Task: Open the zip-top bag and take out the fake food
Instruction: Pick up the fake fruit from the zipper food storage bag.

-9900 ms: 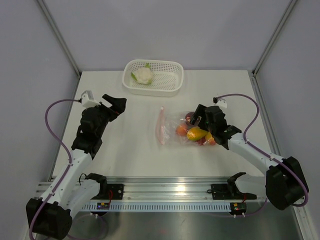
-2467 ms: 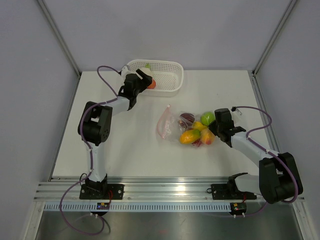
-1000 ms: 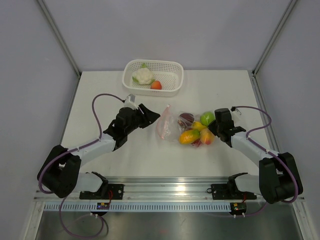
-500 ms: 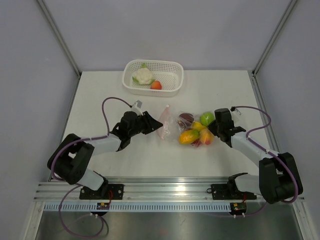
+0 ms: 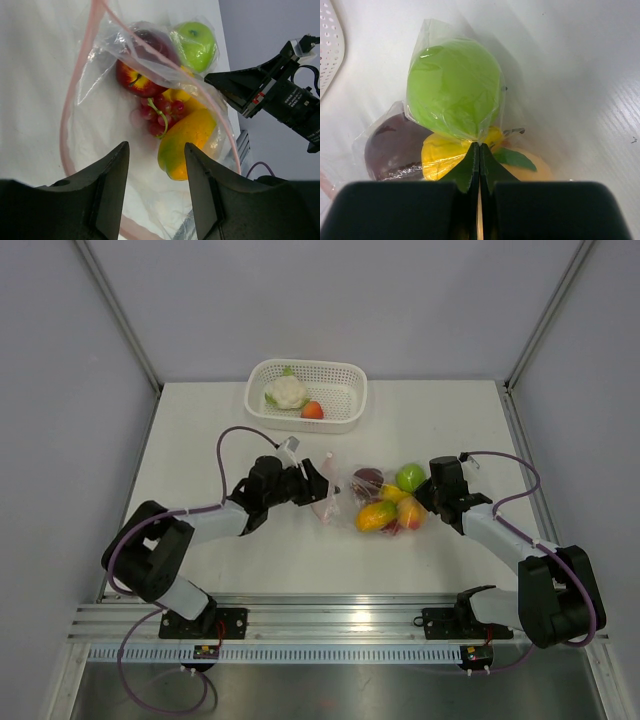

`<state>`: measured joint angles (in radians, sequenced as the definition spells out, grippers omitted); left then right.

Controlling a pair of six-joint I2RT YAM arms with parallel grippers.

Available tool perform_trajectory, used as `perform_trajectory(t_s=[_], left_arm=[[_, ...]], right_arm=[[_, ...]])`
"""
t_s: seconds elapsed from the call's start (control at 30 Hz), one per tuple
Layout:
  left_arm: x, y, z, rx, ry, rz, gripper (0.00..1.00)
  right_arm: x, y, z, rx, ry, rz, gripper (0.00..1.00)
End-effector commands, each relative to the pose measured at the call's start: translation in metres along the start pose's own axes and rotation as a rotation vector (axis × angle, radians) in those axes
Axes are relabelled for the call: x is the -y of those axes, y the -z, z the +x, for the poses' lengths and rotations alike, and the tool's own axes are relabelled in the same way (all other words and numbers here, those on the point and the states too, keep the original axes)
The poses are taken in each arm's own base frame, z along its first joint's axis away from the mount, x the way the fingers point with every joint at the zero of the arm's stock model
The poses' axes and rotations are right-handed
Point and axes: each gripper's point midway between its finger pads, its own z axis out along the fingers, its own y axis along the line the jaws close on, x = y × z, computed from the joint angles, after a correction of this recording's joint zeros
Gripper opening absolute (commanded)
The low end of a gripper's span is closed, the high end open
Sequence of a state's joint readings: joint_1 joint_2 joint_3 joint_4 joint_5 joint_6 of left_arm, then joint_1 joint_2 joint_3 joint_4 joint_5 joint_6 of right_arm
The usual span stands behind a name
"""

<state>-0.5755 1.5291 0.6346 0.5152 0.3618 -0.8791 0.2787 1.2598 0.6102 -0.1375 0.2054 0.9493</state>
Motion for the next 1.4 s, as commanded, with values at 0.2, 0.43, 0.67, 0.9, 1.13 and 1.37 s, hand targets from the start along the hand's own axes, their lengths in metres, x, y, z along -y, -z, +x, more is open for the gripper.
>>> perform_trajectory(t_s=[0.2,0.43,0.67,0.9,1.13,1.37], left_arm=[[0.021,-0.021,0.028,-0.150,-0.020,0.061,0.52],[0.008,-0.031,0.039,-0.197,-0.007,0.029,0.52],[0.014,-0.036,0.032,-0.178,-0.048,0.055,0.52],[0.022,-0.034,0.027,-0.144,-0.067,0.096,0.53],[0.023,-0.034,0.026,-0.135,-0.069,0.113,0.57],[0.021,-0.032,0.025,-0.128,-0.073,0.095,0.57]], right_arm=[[-0.013,0.000,-0.003,-0.001,-0.001,-0.052,0.00],[-0.020,0.007,-0.007,-0.005,0.068,-0.078,0.31],[-0.037,0.038,-0.016,0.023,0.108,-0.191,0.79],[-0.045,0.051,-0.012,-0.006,0.071,-0.248,0.89],[-0.033,0.068,0.011,-0.137,-0.027,-0.164,0.90],[-0.029,0.090,0.034,-0.207,-0.086,-0.203,0.90]])
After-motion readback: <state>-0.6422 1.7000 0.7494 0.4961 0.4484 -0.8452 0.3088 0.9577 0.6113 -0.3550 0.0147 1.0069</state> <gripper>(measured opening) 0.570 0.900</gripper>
